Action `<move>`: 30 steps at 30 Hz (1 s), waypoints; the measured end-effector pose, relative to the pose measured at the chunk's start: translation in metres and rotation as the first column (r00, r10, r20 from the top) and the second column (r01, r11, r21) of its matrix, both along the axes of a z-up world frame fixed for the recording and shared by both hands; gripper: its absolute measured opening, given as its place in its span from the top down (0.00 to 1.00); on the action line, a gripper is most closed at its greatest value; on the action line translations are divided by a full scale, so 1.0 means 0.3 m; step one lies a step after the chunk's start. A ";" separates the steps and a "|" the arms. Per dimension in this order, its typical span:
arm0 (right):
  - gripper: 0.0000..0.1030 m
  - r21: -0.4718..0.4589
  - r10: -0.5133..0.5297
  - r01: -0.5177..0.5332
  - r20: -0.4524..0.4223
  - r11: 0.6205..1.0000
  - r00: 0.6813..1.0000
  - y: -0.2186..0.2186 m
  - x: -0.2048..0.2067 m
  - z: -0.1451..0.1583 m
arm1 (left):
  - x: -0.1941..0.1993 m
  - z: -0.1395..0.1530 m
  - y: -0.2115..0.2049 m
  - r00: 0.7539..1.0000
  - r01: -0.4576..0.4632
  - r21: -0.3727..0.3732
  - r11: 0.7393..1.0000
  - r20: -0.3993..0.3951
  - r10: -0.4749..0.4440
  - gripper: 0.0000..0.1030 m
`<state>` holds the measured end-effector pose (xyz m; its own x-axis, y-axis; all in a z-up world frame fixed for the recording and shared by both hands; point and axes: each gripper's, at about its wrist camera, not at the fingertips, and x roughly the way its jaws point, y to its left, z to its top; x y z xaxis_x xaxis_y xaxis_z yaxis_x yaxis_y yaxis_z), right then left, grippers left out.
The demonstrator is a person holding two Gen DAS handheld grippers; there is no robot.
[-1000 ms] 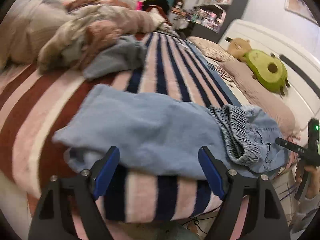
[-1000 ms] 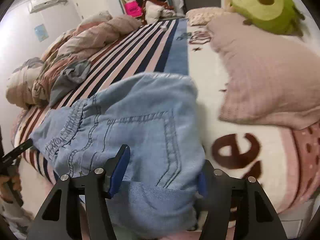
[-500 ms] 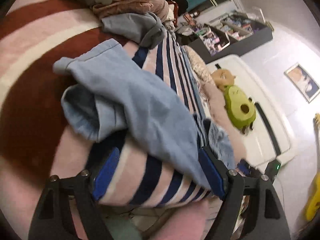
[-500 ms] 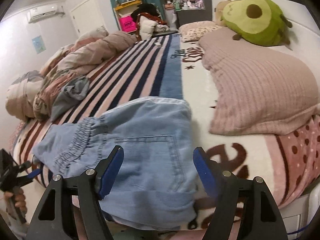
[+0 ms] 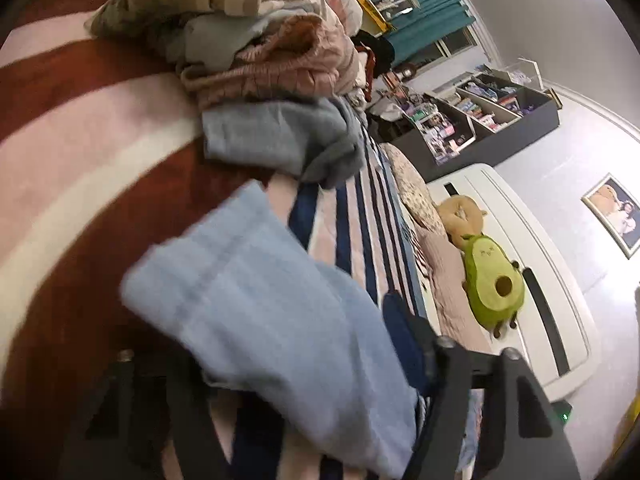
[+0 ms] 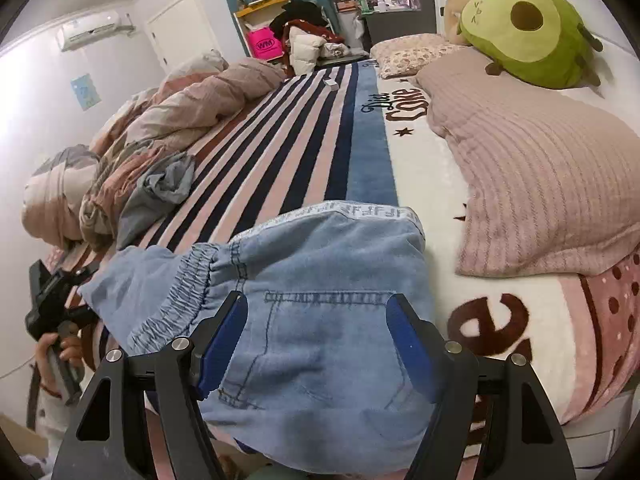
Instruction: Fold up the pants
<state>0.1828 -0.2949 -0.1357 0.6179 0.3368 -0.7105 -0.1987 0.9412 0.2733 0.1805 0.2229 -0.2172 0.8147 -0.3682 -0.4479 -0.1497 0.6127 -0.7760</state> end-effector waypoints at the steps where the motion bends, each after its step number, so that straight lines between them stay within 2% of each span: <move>1: 0.34 0.003 0.000 0.000 -0.001 1.000 1.000 0.002 0.003 0.000 | 0.017 0.002 0.006 1.000 -0.004 0.002 1.000 0.003 0.004 0.62; 2: 0.34 0.008 -0.001 0.001 -0.002 1.000 1.000 0.006 0.007 0.000 | 0.028 0.005 0.005 1.000 -0.003 0.011 1.000 0.004 0.003 0.78; 4: 0.34 0.014 0.001 -0.001 -0.002 1.000 1.000 0.011 0.012 -0.001 | 0.038 0.028 0.003 1.000 0.009 0.046 0.999 0.020 -0.010 0.84; 10: 0.34 0.028 0.019 -0.019 0.006 0.999 1.000 0.030 0.013 0.005 | -0.058 0.107 0.005 0.997 -0.036 0.162 0.986 0.073 0.024 0.87; 12: 0.34 0.026 0.023 -0.023 0.007 0.999 1.000 0.032 0.009 0.005 | -0.097 0.104 -0.018 0.998 -0.052 0.245 0.968 0.058 0.039 0.87; 14: 0.34 0.024 0.022 -0.022 0.003 0.999 1.000 0.031 0.005 0.001 | -0.111 0.060 -0.022 0.999 -0.044 0.303 0.952 -0.009 0.049 0.84; 15: 0.34 0.026 0.023 -0.023 0.000 0.999 1.000 0.030 0.004 -0.001 | -0.114 0.020 -0.005 0.997 -0.036 0.286 0.958 -0.060 0.055 0.83; 16: 0.34 0.029 0.024 -0.024 -0.003 0.999 1.000 0.028 0.004 -0.005 | -0.124 -0.015 0.017 0.995 -0.038 0.241 0.970 -0.085 0.060 0.78; 17: 0.34 0.030 0.025 -0.025 -0.007 0.999 1.000 0.028 0.003 -0.010 | -0.141 -0.041 0.039 0.993 -0.055 0.210 0.976 -0.087 0.075 0.73; 18: 0.34 0.029 0.026 -0.026 -0.009 0.999 1.000 0.026 0.002 -0.013 | -0.163 -0.045 0.054 0.992 -0.077 0.205 0.976 -0.080 0.095 0.72; 19: 0.34 0.028 0.028 -0.028 -0.013 0.999 1.000 0.027 -0.001 -0.016 | -0.183 -0.037 0.059 0.991 -0.087 0.220 0.972 -0.077 0.106 0.67; 20: 0.34 0.029 0.029 -0.029 -0.015 0.999 0.999 0.026 -0.003 -0.018 | -0.203 -0.023 0.063 0.988 -0.106 0.253 0.962 -0.079 0.129 0.55; 22: 0.34 0.032 0.034 -0.033 -0.016 0.999 0.999 0.026 -0.005 -0.019 | -0.249 0.016 0.074 0.979 -0.157 0.337 0.928 -0.073 0.192 0.43; 23: 0.34 0.032 0.034 -0.034 -0.015 0.999 0.999 0.026 -0.004 -0.019 | -0.264 0.027 0.081 0.980 -0.155 0.338 0.928 -0.070 0.189 0.42; 24: 0.34 0.032 0.035 -0.035 -0.014 0.999 0.999 0.027 -0.003 -0.020 | -0.278 0.025 0.103 0.987 -0.122 0.281 0.952 -0.072 0.147 0.40; 26: 0.34 0.039 0.039 -0.038 -0.016 0.999 0.999 0.032 0.000 -0.024 | -0.285 0.015 0.113 0.992 -0.083 0.204 0.976 -0.077 0.100 0.37; 30: 0.34 0.059 0.055 -0.053 -0.022 0.997 0.998 0.057 0.006 -0.036 | -0.265 -0.012 0.056 0.997 -0.001 0.119 0.993 -0.073 0.010 0.36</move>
